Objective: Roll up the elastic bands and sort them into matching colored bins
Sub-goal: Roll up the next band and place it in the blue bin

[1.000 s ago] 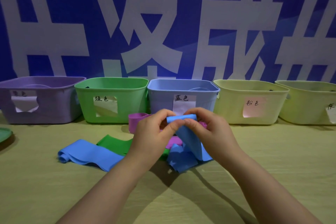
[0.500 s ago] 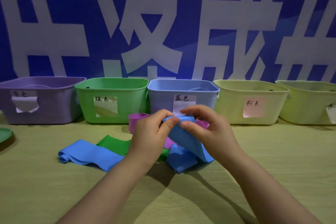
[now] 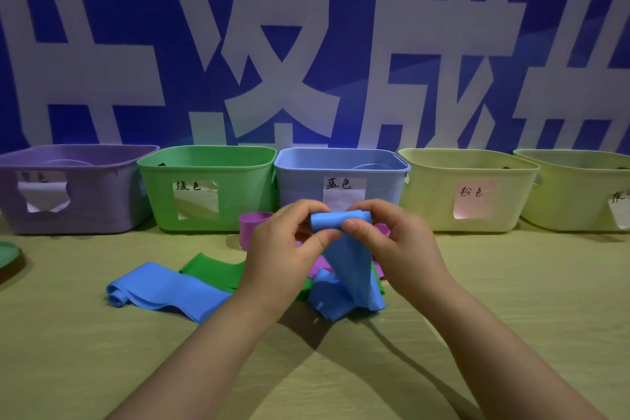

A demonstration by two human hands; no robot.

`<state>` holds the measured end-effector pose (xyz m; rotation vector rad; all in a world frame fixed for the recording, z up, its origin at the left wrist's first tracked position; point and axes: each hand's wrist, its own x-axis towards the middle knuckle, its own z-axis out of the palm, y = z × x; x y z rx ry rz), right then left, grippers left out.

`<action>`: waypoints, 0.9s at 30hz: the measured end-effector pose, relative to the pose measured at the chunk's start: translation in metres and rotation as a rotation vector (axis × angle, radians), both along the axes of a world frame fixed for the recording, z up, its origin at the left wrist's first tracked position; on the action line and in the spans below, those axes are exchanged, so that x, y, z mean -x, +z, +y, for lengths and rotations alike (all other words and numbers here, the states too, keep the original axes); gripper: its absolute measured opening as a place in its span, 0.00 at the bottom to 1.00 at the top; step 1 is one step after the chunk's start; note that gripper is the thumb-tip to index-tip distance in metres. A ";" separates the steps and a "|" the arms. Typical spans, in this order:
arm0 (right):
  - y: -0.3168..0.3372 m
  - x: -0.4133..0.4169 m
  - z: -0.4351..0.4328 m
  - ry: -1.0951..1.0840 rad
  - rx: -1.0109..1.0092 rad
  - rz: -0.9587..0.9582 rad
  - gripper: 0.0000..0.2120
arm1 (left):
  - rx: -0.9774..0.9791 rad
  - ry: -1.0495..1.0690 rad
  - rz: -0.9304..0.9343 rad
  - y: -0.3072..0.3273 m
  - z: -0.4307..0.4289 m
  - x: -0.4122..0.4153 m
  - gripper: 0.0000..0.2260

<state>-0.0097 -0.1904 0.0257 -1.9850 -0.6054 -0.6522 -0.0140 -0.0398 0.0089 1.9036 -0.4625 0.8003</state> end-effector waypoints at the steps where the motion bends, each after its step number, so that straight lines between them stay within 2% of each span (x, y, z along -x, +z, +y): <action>1: 0.000 -0.001 -0.001 0.000 -0.001 0.006 0.10 | -0.021 0.011 -0.011 0.000 0.000 0.000 0.12; 4: 0.000 -0.001 0.000 0.011 -0.016 0.018 0.05 | -0.056 0.034 -0.003 0.000 0.001 0.000 0.08; 7: -0.002 0.000 0.001 0.037 -0.034 -0.005 0.15 | -0.063 0.050 0.019 0.000 0.003 -0.003 0.04; 9: -0.001 0.001 0.001 0.046 -0.011 -0.019 0.10 | -0.056 0.009 0.032 0.000 0.004 -0.003 0.08; 12: -0.001 -0.001 -0.001 0.015 0.026 -0.005 0.09 | -0.019 -0.067 0.054 0.000 0.004 -0.001 0.15; 15: -0.001 -0.001 -0.001 -0.019 0.027 0.023 0.03 | 0.077 -0.110 0.098 0.001 0.002 -0.002 0.07; 16: -0.002 -0.002 -0.001 -0.026 0.022 0.024 0.02 | 0.106 -0.125 0.116 0.000 0.002 -0.002 0.09; 18: -0.004 -0.003 -0.001 -0.039 -0.002 0.034 0.06 | 0.079 -0.130 0.109 0.000 0.002 -0.002 0.12; 21: -0.003 -0.003 -0.001 -0.032 -0.041 0.075 0.12 | 0.025 -0.087 0.072 0.001 0.000 0.001 0.10; 24: -0.003 -0.002 0.000 0.018 -0.084 0.090 0.07 | -0.014 -0.038 0.047 0.000 0.002 -0.001 0.06; 27: -0.003 0.000 0.001 0.071 -0.076 0.055 0.11 | -0.020 -0.015 0.056 0.001 0.004 -0.002 0.02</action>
